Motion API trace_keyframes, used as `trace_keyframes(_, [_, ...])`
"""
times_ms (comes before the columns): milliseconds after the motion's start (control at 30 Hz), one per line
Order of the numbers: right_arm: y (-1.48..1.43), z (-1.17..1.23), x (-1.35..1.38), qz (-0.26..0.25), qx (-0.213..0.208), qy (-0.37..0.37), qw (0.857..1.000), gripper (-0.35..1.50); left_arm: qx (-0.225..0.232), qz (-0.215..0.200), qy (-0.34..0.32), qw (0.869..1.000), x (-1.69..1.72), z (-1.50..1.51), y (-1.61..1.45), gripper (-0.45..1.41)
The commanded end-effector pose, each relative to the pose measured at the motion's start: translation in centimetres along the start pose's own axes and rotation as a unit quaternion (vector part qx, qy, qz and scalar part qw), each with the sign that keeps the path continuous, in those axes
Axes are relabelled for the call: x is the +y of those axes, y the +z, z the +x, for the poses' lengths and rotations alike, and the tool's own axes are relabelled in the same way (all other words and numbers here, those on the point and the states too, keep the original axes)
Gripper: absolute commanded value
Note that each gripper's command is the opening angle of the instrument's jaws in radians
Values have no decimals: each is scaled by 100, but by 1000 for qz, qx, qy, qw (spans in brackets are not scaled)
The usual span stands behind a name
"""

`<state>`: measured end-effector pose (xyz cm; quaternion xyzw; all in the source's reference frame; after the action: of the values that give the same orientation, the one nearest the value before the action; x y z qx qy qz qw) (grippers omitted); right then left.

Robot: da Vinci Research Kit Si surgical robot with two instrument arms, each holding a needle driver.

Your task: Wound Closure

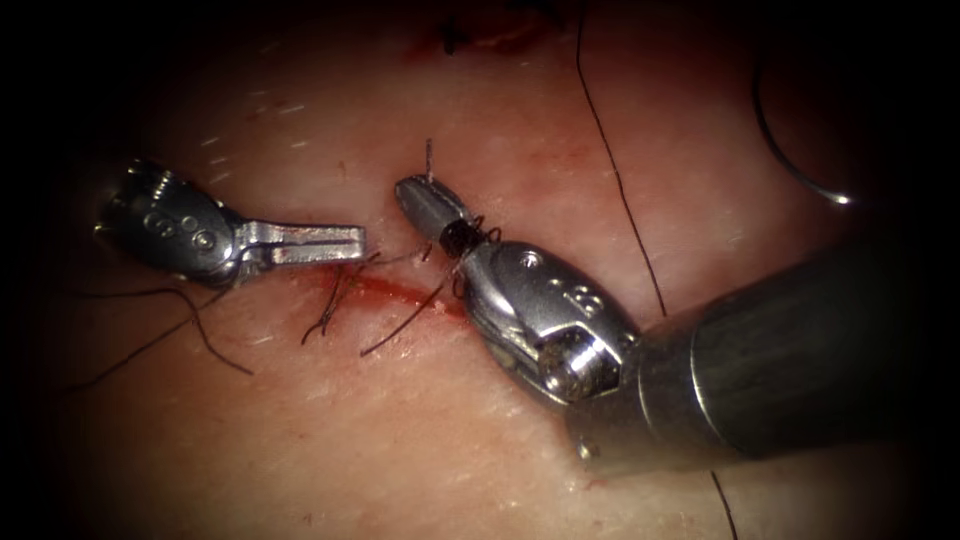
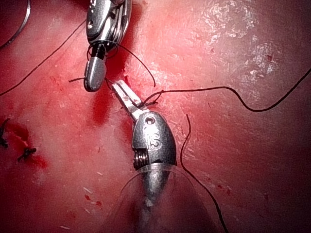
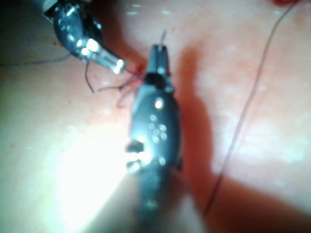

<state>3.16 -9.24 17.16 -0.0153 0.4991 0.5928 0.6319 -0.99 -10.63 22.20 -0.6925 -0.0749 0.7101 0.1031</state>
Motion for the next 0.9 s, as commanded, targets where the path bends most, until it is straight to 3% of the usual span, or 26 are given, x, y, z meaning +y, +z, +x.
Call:
trace_keyframes(33, [-10,-15,-16,3,-4,-1,1000,-35,-3,-1,-3,1000,9,-5,9,-45])
trace_keyframes(533, [-28,-40,-34,15,-12,-15,1000,-35,-48,10,-6,999,-69,-26,16,-45])
trace_keyframes(900, [-32,-62,-60,31,-28,-21,999,-35,-102,18,20,994,-157,-11,41,-45])
